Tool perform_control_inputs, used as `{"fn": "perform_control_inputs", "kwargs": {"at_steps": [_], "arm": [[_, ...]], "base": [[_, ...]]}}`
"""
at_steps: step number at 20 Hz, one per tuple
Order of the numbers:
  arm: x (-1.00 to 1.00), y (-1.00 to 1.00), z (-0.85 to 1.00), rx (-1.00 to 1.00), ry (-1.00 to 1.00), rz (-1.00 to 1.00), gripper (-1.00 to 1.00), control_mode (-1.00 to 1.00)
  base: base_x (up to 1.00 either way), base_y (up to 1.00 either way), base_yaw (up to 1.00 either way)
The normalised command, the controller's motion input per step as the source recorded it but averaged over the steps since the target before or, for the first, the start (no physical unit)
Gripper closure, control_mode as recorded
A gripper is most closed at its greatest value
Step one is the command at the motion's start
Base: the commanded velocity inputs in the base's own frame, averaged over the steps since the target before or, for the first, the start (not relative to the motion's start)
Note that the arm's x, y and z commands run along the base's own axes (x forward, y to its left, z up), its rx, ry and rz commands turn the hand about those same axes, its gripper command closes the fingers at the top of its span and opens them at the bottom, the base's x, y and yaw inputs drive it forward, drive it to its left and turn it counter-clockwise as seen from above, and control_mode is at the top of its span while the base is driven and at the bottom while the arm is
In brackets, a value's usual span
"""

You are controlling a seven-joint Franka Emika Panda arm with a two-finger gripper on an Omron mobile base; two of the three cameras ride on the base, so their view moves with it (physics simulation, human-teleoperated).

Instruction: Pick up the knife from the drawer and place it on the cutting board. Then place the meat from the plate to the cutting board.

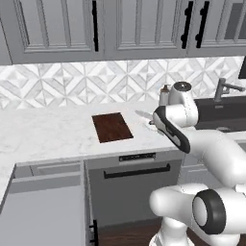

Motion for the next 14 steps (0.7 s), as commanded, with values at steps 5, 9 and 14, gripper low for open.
{"fn": "perform_control_inputs", "kwargs": {"at_steps": [5, 9, 14], "arm": [[0.0, 0.0, 0.0, 0.0, 0.0, 0.0, 1.0, 1.0], [0.0, 0.0, 0.0, 0.0, 0.0, 0.0, 1.0, 1.0], [0.0, 0.0, 0.0, 0.0, 0.0, 0.0, 1.0, 1.0]], "base": [[0.19, 0.5, -0.46], [0.64, 0.45, -0.16], [0.67, 0.02, 0.0]]}}
